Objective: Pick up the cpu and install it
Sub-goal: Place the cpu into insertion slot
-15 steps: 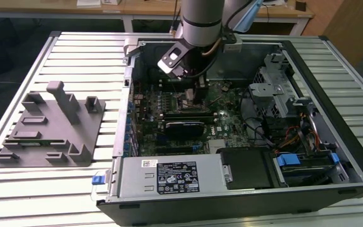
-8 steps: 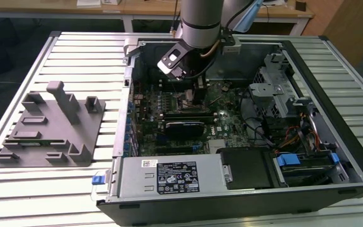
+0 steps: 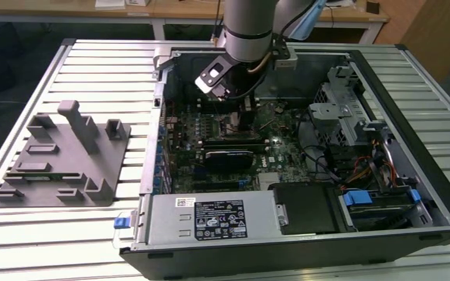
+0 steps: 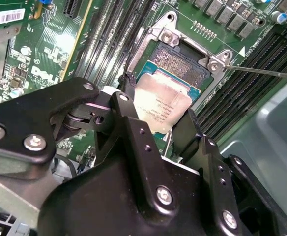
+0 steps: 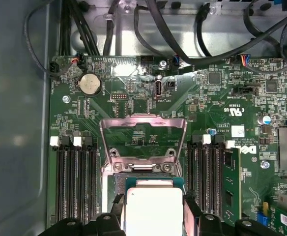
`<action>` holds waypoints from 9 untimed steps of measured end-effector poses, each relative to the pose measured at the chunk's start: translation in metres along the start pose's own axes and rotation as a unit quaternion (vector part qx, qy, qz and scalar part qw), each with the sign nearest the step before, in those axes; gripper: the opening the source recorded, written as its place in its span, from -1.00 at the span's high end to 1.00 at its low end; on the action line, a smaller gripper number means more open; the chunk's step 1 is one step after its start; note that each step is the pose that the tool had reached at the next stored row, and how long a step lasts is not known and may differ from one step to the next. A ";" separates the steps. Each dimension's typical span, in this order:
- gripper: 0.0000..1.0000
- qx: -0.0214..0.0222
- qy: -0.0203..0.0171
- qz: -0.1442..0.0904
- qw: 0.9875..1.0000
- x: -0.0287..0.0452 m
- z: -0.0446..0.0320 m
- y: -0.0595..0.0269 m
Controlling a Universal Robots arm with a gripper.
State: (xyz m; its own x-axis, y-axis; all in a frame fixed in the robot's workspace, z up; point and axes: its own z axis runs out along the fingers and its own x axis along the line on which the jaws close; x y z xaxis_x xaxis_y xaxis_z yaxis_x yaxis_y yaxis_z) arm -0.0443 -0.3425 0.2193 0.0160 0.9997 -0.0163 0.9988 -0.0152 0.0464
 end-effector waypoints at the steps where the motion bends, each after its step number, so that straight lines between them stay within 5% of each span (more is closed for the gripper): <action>1: -0.09 0.000 -0.001 0.000 1.000 0.0002 0.0007 0.0000; 9: -0.09 0.000 -0.001 0.000 1.000 0.0004 0.0025 -0.0008</action>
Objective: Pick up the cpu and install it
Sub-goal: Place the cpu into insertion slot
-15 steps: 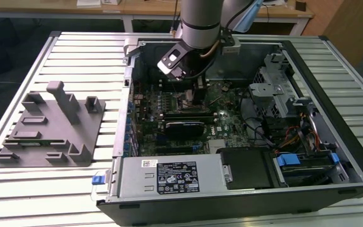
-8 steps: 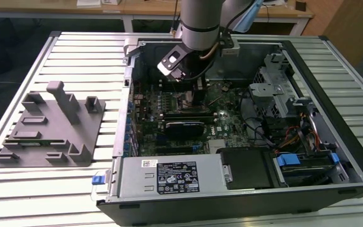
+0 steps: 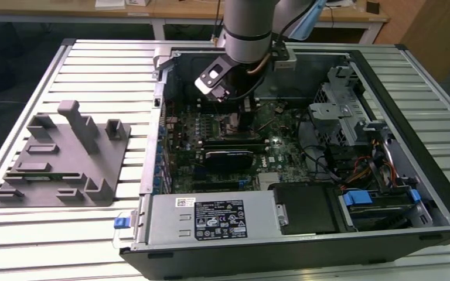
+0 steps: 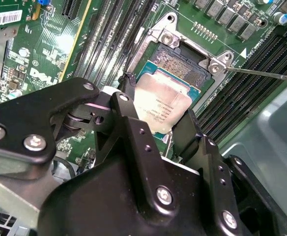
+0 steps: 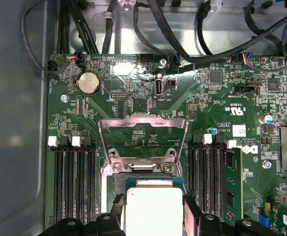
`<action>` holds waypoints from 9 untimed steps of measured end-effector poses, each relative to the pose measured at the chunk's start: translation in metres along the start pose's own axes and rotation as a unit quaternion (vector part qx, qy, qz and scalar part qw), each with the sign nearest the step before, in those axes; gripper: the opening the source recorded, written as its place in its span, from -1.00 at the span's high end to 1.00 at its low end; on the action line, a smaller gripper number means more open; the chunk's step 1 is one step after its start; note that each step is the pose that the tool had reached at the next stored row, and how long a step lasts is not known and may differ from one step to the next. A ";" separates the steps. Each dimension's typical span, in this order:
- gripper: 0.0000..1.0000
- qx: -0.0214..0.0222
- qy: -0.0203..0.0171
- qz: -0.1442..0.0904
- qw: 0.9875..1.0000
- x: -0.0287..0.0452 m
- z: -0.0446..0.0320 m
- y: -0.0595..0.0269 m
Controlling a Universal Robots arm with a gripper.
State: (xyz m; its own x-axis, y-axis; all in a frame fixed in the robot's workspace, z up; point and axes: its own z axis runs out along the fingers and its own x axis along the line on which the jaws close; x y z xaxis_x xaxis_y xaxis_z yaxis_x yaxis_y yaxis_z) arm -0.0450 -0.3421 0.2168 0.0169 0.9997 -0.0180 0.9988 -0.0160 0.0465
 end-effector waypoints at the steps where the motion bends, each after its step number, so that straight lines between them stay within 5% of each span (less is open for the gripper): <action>1: -0.09 0.000 0.000 0.000 1.000 0.0000 0.0001 -0.0004; 9: -0.09 0.000 0.000 -0.004 1.000 0.0023 0.0019 -0.0054</action>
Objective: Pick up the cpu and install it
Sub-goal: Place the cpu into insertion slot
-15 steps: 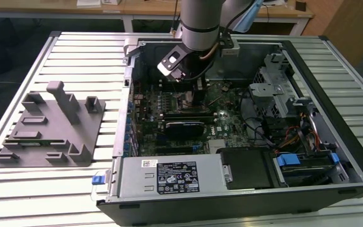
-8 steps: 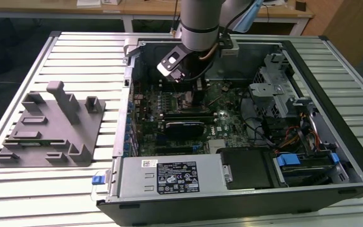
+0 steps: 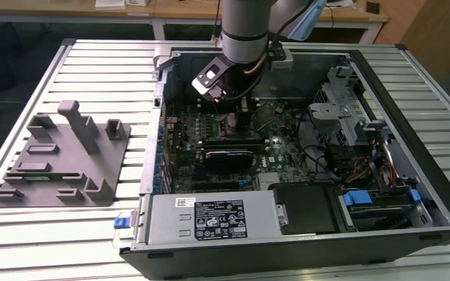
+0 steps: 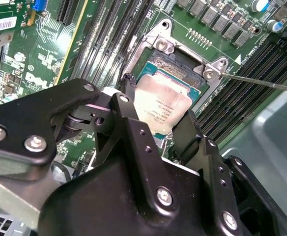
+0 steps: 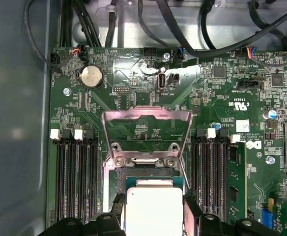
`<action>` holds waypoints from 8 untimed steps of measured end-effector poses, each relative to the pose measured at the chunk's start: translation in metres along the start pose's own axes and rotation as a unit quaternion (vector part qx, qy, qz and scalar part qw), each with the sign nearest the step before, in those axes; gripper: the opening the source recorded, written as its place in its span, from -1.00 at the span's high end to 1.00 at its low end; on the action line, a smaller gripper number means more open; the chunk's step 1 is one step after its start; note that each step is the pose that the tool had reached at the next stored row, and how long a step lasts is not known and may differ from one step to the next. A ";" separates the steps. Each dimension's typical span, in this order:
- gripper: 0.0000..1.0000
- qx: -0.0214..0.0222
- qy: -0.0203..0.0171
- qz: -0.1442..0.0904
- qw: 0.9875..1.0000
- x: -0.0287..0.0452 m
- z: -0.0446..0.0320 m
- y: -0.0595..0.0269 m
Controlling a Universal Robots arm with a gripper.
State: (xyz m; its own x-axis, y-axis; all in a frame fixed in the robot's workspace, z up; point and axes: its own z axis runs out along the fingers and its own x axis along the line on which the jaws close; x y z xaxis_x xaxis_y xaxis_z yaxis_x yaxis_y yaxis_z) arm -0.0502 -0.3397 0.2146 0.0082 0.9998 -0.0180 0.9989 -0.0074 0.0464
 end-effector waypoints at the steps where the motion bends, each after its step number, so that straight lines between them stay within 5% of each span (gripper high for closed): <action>1: -0.09 0.000 0.000 0.000 1.000 0.0003 0.0008 -0.0002; 8: -0.09 0.000 0.000 -0.004 1.000 0.0025 0.0052 -0.0013</action>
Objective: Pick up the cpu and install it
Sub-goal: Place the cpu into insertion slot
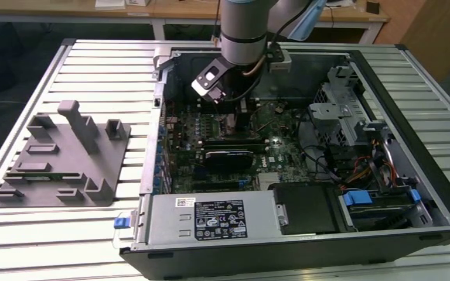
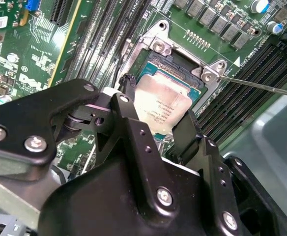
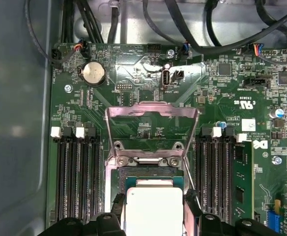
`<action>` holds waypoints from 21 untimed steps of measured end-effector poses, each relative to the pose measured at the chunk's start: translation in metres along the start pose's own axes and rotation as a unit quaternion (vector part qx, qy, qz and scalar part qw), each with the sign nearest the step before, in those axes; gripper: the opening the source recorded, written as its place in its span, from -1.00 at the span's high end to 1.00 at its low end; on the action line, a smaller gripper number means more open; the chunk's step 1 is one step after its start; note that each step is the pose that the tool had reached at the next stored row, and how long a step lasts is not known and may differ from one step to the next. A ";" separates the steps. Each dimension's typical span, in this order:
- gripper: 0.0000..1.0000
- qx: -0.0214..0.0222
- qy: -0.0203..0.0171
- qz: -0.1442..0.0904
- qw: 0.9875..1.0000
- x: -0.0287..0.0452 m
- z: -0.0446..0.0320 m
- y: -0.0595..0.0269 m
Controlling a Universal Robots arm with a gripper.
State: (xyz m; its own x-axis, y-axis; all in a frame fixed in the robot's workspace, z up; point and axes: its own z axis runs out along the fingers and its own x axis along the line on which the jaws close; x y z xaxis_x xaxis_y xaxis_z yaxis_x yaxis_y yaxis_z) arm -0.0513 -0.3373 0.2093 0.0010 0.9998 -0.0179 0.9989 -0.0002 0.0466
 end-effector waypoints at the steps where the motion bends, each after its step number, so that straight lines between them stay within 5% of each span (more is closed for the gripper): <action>1: -0.09 0.000 0.000 0.000 1.000 0.0002 0.0008 -0.0001; 21: -0.09 0.000 -0.001 -0.001 1.000 0.0007 0.0118 -0.0009</action>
State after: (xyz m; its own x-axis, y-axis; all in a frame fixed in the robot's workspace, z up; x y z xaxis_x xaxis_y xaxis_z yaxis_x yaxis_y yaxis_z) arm -0.0517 -0.3368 0.1974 0.0000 0.9998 -0.0192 0.9989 0.0009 0.0459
